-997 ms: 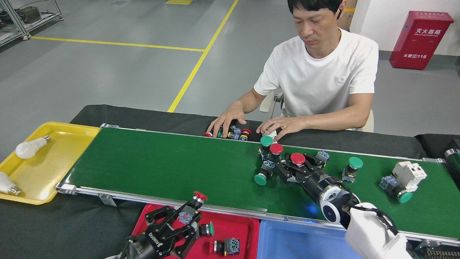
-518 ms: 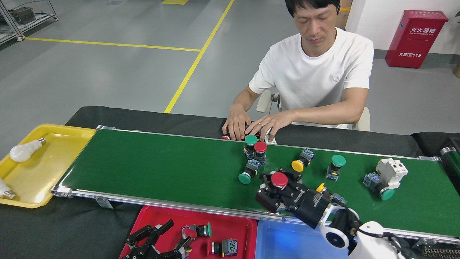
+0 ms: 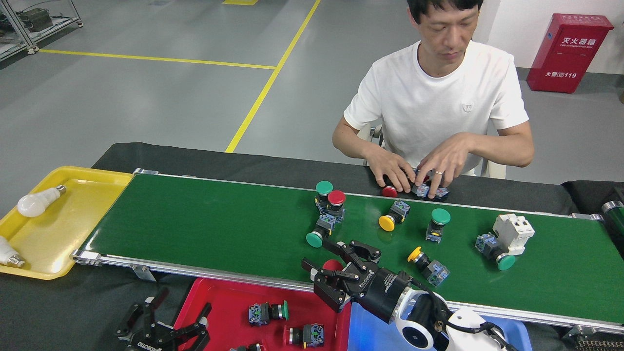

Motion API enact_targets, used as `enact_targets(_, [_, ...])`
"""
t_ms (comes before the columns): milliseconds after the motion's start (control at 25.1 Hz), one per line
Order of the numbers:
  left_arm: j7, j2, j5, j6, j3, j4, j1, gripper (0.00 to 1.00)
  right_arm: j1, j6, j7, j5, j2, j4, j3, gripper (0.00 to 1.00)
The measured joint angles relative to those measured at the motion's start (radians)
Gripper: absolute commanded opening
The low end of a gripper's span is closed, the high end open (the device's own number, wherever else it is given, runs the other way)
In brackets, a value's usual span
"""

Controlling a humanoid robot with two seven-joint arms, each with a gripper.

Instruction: Pick switch part from conveyor to tray

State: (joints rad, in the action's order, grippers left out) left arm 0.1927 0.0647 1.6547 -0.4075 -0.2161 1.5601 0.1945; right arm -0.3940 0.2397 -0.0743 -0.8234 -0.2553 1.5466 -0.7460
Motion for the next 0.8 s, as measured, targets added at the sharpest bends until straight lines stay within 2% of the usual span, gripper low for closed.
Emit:
enact_targets(159, [0.010,0.009,-0.008,-0.002,-0.003,0.000,-0.014,1.00,0.000,-0.001,-0.003,0.000,0.000,0.035,-0.007,0.91])
enact_targets(239, [-0.020,0.012,-0.033,-0.031,-0.003,0.000,-0.039,1.00,0.000,-0.003,-0.003,0.000,0.000,0.062,-0.007,0.91])
enact_targets(478, [-0.091,0.083,-0.151,-0.122,-0.003,-0.018,-0.117,1.00,0.000,-0.043,-0.004,0.001,-0.001,0.077,0.058,0.91])
enact_targets(598, [-0.098,0.125,-0.163,-0.158,0.005,-0.037,-0.149,1.00,-0.001,-0.146,-0.004,-0.004,-0.003,0.074,0.122,0.91])
enact_targets(678, [-0.116,0.128,-0.163,-0.218,0.011,-0.068,-0.181,1.00,-0.002,-0.242,-0.007,-0.006,-0.018,0.070,0.156,0.91])
enact_targets(797, [-0.182,0.117,-0.163,-0.302,0.028,-0.123,-0.245,1.00,0.003,-0.381,-0.001,-0.008,-0.073,0.058,0.191,0.95])
